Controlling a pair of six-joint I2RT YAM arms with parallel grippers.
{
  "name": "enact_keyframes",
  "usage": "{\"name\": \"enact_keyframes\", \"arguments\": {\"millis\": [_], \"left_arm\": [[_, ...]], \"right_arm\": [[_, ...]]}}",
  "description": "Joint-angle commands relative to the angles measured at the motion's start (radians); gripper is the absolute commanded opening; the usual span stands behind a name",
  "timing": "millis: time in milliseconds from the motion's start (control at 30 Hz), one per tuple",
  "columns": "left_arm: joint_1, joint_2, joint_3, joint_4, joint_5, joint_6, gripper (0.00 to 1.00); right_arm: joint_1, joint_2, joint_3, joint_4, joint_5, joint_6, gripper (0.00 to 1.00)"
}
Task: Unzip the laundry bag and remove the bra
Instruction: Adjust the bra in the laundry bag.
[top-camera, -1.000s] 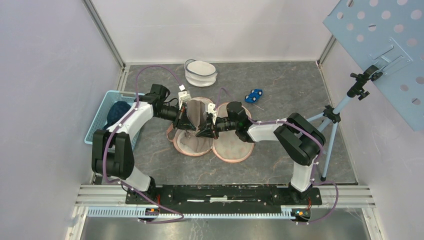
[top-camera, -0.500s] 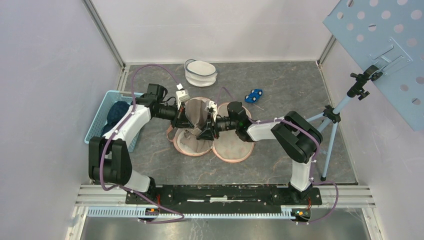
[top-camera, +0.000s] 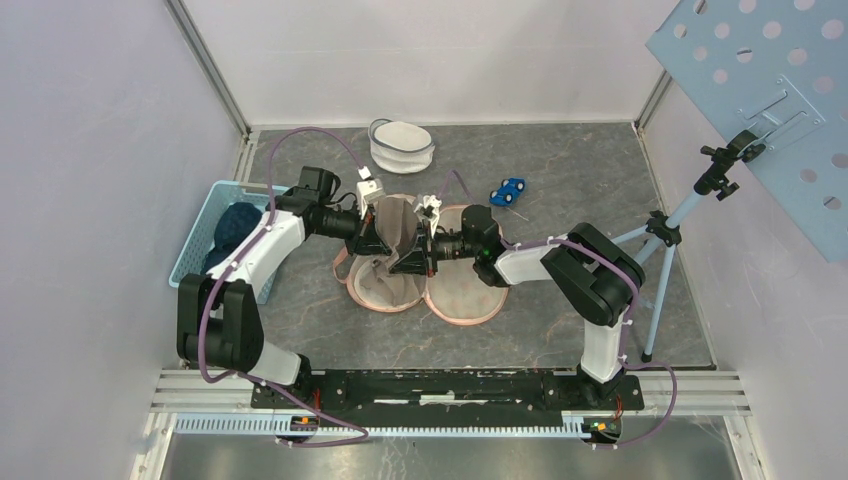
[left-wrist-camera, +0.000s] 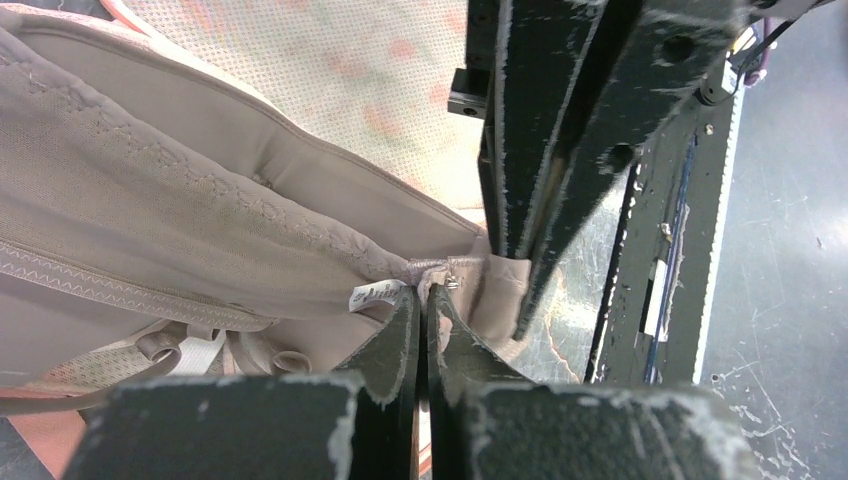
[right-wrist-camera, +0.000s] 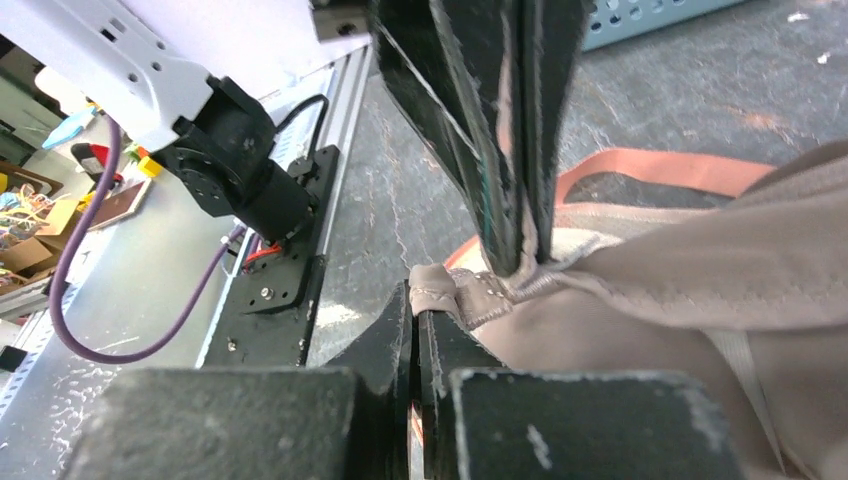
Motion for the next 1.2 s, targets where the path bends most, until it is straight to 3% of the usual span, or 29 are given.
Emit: {"name": "enact_keyframes", "arguments": {"millis": [0, 167, 333, 433, 833, 1100, 1167], "left_arm": [[-0.014, -0.022, -0.011, 0.039, -0.03, -0.039, 0.02], [-0.015, -0.015, -0.001, 0.085, -0.038, -0.1, 0.02], [-0.017, 0.005, 0.018, 0.044, 0.036, -0.081, 0.02], [-0.034, -0.006, 0.008, 0.027, 0.021, -0.054, 0.02], [-0.077, -0.046, -0.035, -0.001, -0.065, 0.001, 0.02], [-0.079, -0.097, -0.088, 0.115, -0.141, -0.068, 0.02], [-0.079, -0.093, -0.085, 0.118, -0.14, -0.082, 0.02]], "right_arm": [[0.0, 0.012, 0.008, 0.186, -0.023, 0.105, 0.02], [0.006, -0.007, -0.011, 0.195, -0.055, 0.061, 0.02], [0.008, -0.041, 0.008, -0.076, 0.019, -0.154, 0.0], [0.008, -0.019, 0.036, -0.138, 0.065, -0.161, 0.0], [-0.018, 0.057, 0.054, 0.054, 0.092, 0.08, 0.0], [-0.046, 0.096, 0.059, 0.089, 0.072, 0.169, 0.0], [-0.043, 0.093, 0.03, 0.186, 0.041, 0.202, 0.08]]}}
